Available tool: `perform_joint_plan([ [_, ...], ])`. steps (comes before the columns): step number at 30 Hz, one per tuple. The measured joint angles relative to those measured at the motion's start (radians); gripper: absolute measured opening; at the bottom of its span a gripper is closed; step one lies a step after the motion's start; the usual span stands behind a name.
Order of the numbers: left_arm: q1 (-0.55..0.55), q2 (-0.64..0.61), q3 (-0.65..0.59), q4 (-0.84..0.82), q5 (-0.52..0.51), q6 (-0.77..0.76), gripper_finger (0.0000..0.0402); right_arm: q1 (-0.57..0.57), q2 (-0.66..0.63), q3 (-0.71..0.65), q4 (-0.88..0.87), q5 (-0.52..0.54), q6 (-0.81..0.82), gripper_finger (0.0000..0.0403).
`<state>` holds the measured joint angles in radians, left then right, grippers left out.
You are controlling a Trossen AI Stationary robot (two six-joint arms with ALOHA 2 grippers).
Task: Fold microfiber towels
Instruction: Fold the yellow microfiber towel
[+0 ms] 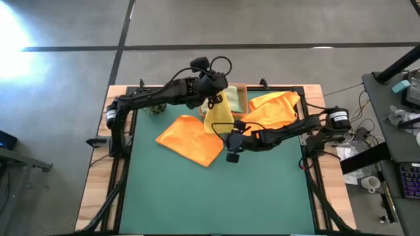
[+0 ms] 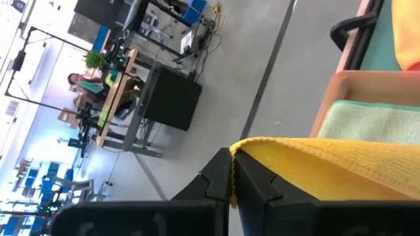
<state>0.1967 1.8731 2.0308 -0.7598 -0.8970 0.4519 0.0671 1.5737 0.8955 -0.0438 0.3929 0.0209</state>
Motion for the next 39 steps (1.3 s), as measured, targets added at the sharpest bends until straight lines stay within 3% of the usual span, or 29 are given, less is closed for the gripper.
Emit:
perform_joint_plan([
  [17, 0.000, -0.007, 0.000, 0.021, 0.001, 0.006, 0.0000, -0.139, 0.170, 0.001, 0.184, -0.004, -0.021, 0.0132],
  [29, 0.000, -0.007, -0.002, 0.018, 0.002, 0.006, 0.0000, -0.196, 0.184, 0.001, 0.217, 0.000, -0.036, 0.0132],
  [35, 0.000, -0.007, -0.005, 0.018, 0.002, 0.008, 0.0000, -0.212, 0.184, 0.001, 0.222, -0.097, -0.087, 0.0132],
  [39, 0.000, -0.007, -0.007, 0.018, 0.003, 0.009, 0.0000, -0.212, 0.184, 0.001, 0.221, -0.107, -0.092, 0.0132],
])
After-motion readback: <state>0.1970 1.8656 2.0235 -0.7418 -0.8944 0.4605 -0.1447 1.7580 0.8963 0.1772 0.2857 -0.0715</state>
